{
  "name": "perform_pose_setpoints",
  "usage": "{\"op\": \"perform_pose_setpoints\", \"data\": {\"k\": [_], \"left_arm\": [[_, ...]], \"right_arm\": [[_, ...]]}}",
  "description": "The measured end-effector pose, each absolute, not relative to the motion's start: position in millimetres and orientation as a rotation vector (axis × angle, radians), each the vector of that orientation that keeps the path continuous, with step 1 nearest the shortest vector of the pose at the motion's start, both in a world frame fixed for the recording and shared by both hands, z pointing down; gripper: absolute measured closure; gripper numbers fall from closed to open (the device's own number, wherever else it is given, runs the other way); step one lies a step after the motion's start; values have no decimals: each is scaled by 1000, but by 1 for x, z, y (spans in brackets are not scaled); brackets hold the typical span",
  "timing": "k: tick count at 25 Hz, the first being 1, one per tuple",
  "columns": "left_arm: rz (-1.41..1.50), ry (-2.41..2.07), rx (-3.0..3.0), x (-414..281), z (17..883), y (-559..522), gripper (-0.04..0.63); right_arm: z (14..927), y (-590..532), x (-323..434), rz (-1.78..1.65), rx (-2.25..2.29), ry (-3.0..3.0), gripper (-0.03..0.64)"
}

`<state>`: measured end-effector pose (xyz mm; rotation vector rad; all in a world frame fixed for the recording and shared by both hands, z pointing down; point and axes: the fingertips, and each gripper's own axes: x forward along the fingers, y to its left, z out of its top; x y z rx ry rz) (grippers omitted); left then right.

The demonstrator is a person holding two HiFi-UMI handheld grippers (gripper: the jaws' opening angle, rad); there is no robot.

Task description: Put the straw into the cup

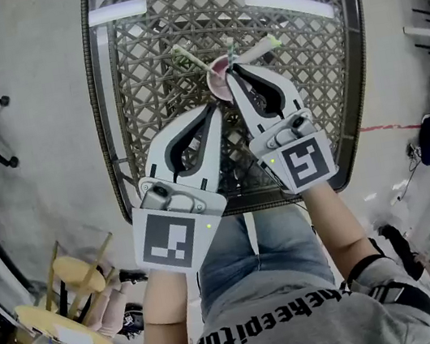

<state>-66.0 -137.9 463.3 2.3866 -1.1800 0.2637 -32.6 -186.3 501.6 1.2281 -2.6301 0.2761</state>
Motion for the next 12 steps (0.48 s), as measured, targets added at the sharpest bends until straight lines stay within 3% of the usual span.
{"op": "perform_pose_setpoints", "data": {"k": [12], "left_arm": [[267, -1186, 2379, -68, 463, -133, 578]], "right_arm": [[499, -183, -37, 269, 1220, -2637, 563]]}}
